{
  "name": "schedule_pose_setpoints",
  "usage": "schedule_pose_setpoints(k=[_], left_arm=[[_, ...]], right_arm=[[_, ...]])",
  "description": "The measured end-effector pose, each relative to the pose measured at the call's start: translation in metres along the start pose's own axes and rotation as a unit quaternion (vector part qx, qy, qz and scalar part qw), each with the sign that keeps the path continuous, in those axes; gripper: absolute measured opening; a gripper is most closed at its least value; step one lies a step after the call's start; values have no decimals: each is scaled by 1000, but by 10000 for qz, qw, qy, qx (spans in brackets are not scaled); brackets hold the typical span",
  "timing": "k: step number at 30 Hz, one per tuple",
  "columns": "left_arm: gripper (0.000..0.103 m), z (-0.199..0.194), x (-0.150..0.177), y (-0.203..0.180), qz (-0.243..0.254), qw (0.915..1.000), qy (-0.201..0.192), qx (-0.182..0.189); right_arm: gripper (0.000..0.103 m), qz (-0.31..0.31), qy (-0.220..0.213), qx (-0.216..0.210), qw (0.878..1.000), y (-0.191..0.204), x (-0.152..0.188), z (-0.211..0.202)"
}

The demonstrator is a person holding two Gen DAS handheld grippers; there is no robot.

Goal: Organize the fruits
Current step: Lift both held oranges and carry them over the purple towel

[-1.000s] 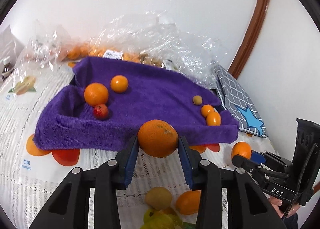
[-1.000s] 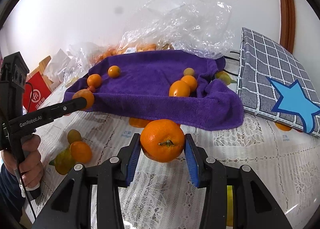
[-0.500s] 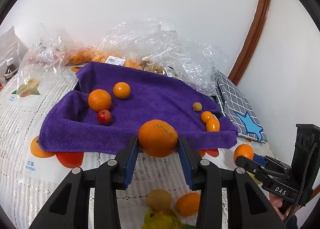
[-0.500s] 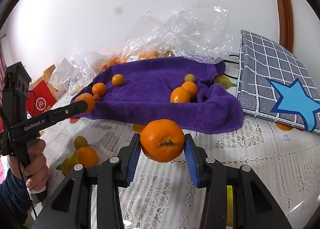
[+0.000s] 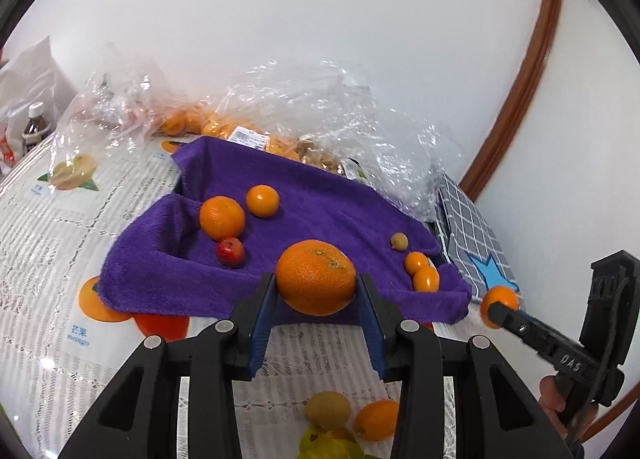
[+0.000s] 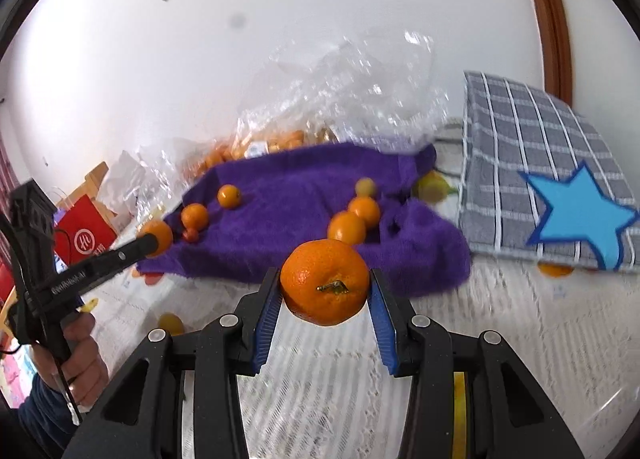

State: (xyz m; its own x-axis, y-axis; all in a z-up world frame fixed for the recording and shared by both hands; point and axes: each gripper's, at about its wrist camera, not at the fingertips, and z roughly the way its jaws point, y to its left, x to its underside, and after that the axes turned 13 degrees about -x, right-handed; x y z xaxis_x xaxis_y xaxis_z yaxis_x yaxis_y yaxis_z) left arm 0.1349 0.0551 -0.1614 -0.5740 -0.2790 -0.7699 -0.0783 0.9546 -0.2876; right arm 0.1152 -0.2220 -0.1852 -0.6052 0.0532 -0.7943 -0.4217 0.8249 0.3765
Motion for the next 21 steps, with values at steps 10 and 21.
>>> schedule_pose_setpoints(k=[10,21], left_arm=[[38,-2,-15,36,-626,9975,-172,-276],[38,0,-21,63,-1058,9917,-201,-708]], right_arm=[[43,-350,-118,-17,9993,12,-44,22],[43,-758,714,84,9945,12,-55,104]])
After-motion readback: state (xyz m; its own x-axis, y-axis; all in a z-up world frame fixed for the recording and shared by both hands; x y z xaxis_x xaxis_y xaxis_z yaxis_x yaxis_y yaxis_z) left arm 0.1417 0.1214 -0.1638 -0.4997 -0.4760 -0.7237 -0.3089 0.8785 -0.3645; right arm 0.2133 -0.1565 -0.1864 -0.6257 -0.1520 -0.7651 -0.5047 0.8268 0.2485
